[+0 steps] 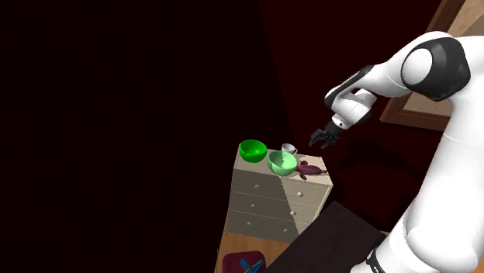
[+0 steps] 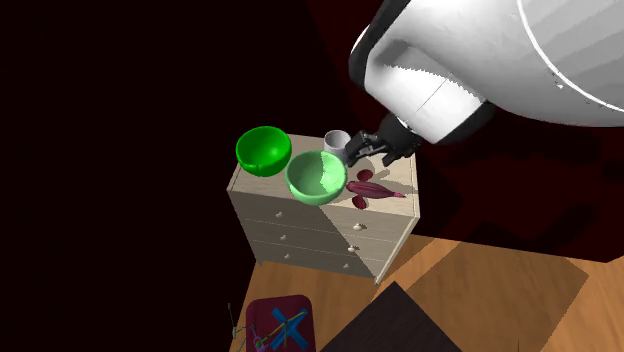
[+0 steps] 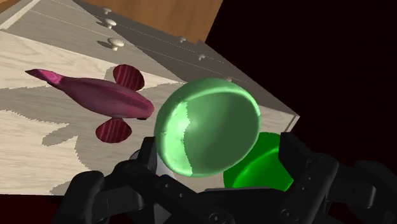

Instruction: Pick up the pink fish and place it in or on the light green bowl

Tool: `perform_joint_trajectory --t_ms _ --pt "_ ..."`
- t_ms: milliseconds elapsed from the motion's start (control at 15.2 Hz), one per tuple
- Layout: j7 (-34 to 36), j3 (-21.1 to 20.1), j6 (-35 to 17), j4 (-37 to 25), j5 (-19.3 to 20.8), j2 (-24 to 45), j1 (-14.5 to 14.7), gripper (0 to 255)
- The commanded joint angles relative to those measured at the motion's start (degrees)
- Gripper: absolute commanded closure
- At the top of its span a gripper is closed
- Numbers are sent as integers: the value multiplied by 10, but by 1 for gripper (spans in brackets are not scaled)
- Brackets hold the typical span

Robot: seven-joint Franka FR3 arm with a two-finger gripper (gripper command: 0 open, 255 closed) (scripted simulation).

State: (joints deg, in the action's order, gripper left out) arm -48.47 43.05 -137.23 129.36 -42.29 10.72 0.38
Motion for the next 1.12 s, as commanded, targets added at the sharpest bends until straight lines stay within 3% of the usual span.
perform_joint_trajectory --t_ms 0,198,462,924,1056 --pt "-52 -15 16 -29 -70 55 -30 0" --pt "-101 -45 43 -83 -144 133 -83 0" --pt "-139 -83 74 -160 -214 229 -148 0" --pt "-157 -138 118 -316 -289 387 -249 0" --pt "-156 -146 118 -336 -297 408 -258 0"
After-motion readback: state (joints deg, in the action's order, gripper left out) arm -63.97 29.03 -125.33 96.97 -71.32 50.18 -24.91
